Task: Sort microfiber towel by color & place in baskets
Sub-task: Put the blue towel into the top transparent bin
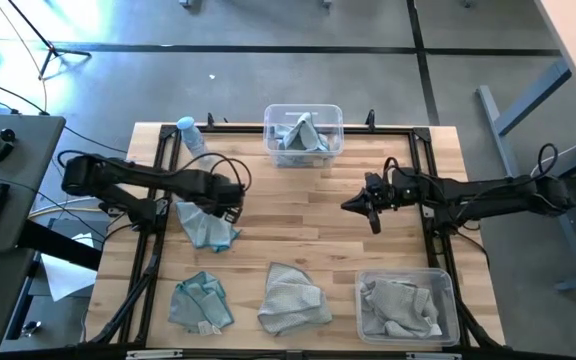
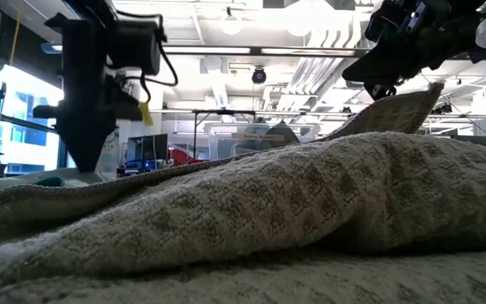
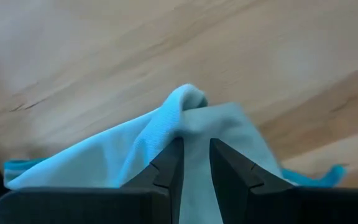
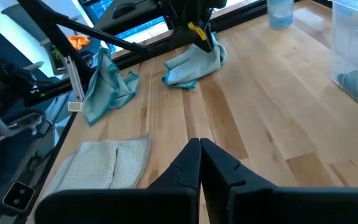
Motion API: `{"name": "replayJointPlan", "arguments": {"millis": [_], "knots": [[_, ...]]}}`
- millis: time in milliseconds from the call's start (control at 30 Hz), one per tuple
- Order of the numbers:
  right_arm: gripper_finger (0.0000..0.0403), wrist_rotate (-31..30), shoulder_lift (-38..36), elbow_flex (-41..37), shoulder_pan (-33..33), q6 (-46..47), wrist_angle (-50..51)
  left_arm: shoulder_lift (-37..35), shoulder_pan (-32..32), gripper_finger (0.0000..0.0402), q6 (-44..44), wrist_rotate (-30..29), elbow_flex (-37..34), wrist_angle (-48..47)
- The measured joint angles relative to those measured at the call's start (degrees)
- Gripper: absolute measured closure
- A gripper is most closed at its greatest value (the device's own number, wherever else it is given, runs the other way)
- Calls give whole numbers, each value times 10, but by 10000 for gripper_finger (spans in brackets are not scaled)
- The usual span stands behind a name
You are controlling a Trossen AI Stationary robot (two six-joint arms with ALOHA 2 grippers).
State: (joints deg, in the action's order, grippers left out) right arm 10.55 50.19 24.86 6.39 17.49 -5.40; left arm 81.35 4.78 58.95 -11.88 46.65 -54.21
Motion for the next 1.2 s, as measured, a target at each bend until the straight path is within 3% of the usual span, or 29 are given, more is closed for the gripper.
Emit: {"name": "replayJointPlan", "arguments": {"millis": [267,633,867,1000,1200], "knots": [[403,27,0,0,0,3,0,37,0,332,8,54,0,-3],[403,28,0,0,0,4,0,35,2,241,10,62,0,1],[403,28,0,0,0,4,0,6,2,228,40,101,0,-1],[403,28,0,0,0,4,0,-12,2,227,50,95,0,-18],[403,28,0,0,0,4,1,-19,1,227,54,31,0,-79]]}}
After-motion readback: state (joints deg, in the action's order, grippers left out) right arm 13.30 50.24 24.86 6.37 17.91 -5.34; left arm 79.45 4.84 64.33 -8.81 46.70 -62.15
